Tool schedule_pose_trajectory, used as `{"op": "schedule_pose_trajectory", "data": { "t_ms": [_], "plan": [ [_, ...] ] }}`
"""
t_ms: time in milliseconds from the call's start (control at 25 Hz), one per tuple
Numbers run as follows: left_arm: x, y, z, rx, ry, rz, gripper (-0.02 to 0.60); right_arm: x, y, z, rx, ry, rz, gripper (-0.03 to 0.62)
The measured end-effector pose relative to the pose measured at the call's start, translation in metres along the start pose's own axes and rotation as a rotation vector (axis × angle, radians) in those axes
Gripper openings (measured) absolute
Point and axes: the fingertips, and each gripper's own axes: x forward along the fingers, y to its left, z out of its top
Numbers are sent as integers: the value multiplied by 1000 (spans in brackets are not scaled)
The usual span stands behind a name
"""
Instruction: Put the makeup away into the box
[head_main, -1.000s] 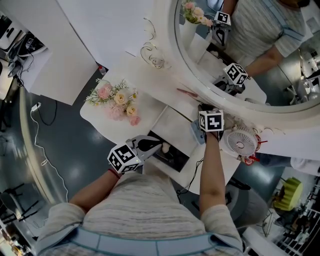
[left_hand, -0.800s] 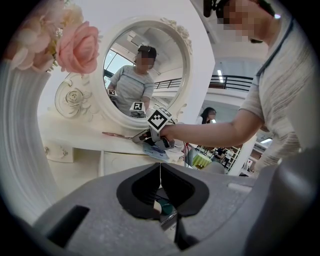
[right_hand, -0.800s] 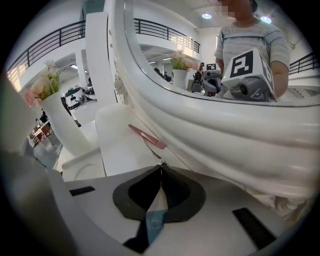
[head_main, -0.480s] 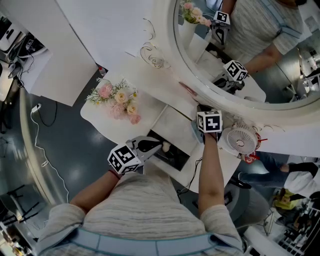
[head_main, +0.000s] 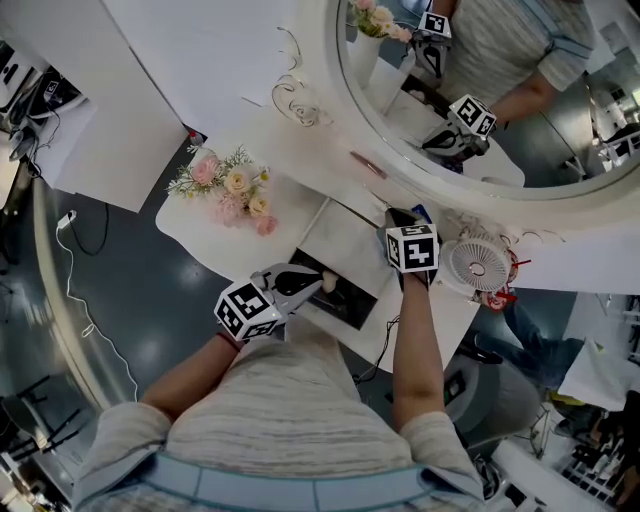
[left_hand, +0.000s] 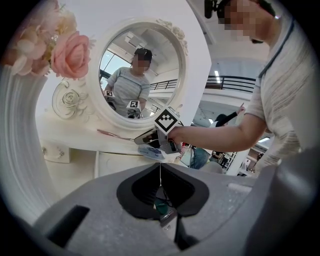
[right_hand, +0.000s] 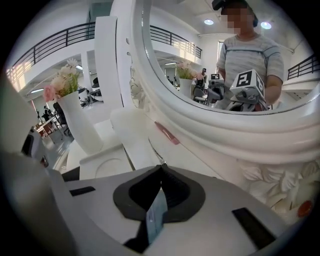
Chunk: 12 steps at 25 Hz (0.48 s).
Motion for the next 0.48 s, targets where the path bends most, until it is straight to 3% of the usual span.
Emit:
{"op": "schedule_pose_trajectory", "data": {
  "t_ms": [480],
  "plan": [
    [-6,-5,7,30,-16,6,14,-46,48,-23,10,-37,58,9]
  ]
}}
